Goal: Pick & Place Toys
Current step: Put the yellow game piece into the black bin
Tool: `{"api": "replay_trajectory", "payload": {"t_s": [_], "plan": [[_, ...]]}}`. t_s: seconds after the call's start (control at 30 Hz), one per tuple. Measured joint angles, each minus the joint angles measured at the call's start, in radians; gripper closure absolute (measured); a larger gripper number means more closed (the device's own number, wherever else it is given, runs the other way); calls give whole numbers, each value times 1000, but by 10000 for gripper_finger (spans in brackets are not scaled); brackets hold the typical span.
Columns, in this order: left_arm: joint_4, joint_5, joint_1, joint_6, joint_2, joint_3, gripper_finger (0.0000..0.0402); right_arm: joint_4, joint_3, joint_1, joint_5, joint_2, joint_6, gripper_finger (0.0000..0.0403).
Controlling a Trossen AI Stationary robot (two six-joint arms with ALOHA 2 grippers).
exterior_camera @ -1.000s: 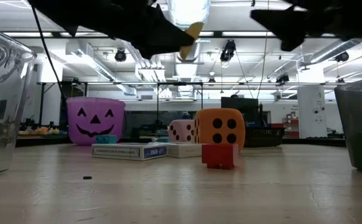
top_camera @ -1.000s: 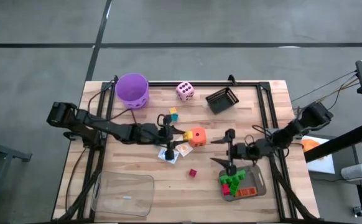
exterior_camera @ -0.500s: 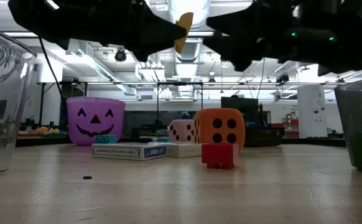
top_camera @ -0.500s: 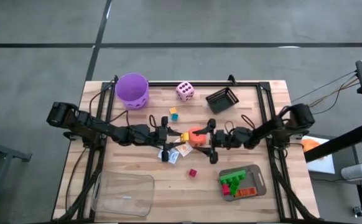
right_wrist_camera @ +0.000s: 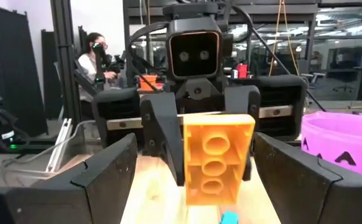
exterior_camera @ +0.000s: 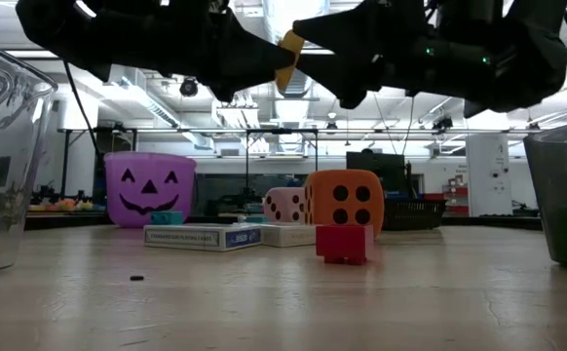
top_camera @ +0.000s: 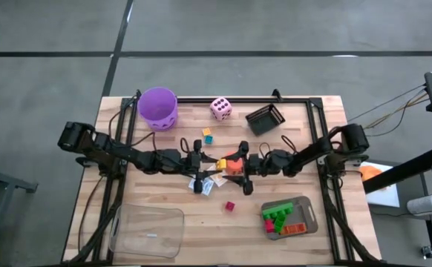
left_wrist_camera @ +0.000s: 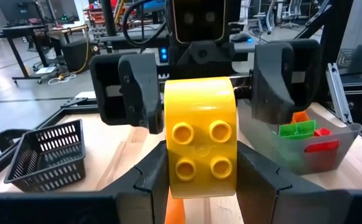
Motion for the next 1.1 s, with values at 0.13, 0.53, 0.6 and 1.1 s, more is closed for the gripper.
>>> {"api": "replay_trajectory", "payload": {"t_s": [0.13,0.53,0.6,1.1], "plan": [[0,0,0,0,0,0,266,-36,23,0,-4,-16,-6,88],[-4,4,0,0,0,-1,266,-223,121,0,-11,-19,-14,146],[-4,7,0,0,0,-1,266,-226,121,0,-14,-19,-18,180],[-12,22,0,20,0,-2,266,-226,120,-2,-61,-19,-40,270]]}}
